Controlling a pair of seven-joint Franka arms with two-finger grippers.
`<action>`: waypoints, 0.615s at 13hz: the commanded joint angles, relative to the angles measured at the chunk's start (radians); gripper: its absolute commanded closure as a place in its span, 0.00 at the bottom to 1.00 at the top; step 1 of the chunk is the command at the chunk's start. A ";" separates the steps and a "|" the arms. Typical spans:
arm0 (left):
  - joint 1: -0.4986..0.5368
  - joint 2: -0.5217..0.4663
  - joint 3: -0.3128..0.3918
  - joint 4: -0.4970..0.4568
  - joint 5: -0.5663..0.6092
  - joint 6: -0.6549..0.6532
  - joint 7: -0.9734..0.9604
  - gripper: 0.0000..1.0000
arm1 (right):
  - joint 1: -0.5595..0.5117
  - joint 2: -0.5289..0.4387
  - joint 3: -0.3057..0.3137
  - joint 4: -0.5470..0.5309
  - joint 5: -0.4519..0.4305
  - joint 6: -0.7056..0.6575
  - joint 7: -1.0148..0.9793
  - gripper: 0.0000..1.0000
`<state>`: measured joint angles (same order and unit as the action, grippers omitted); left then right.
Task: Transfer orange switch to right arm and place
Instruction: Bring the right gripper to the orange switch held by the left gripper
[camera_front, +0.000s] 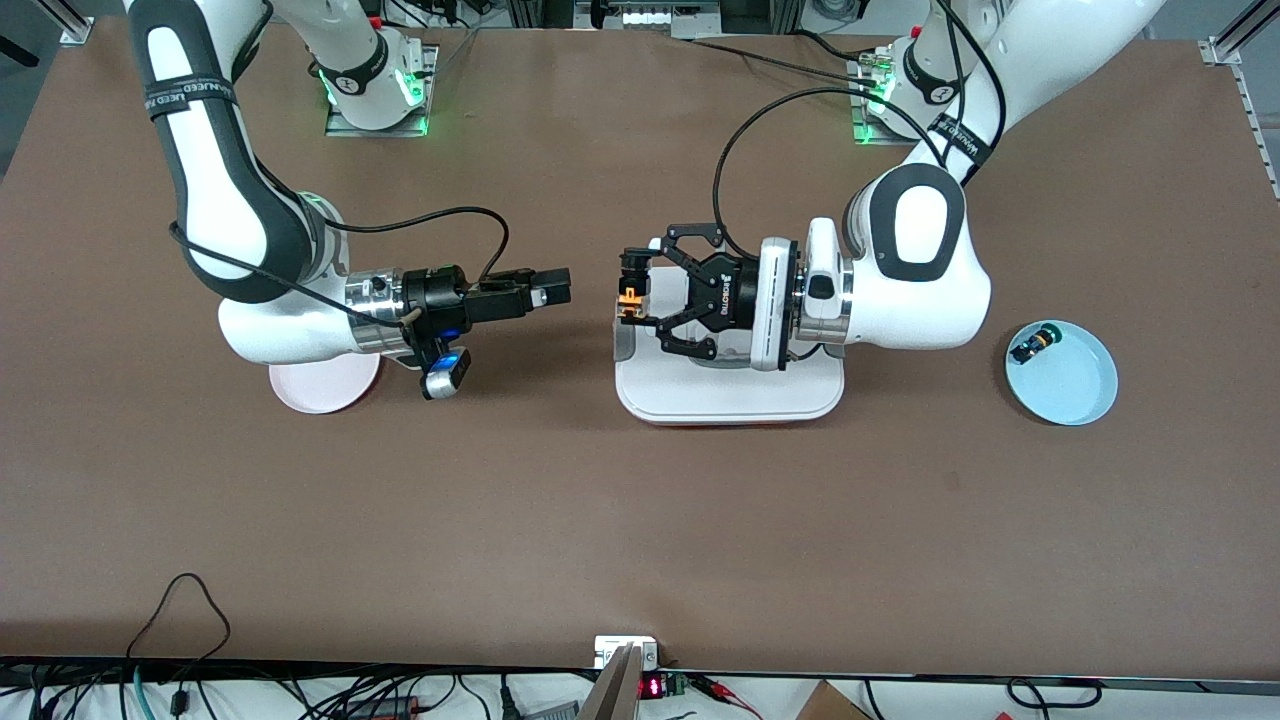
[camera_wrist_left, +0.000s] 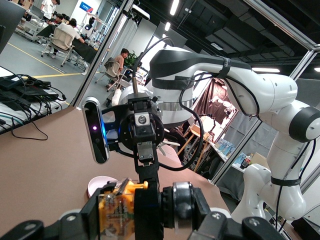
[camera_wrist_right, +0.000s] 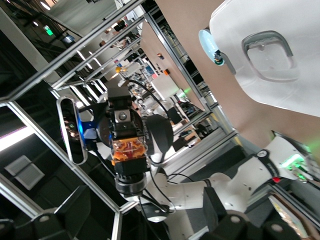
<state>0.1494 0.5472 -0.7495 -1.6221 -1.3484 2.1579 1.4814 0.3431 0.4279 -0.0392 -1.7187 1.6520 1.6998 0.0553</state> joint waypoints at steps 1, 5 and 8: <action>0.001 -0.029 -0.005 -0.030 -0.040 0.028 0.034 0.78 | 0.008 -0.026 0.004 -0.033 0.090 0.079 0.018 0.00; -0.010 -0.026 -0.005 -0.028 -0.040 0.043 0.034 0.78 | 0.011 -0.035 0.035 -0.035 0.149 0.176 0.014 0.00; -0.010 -0.026 -0.005 -0.030 -0.040 0.043 0.034 0.78 | 0.072 -0.061 0.038 -0.058 0.150 0.277 0.001 0.00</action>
<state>0.1379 0.5472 -0.7513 -1.6271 -1.3484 2.1836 1.4828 0.3755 0.4156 -0.0050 -1.7282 1.7778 1.9029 0.0611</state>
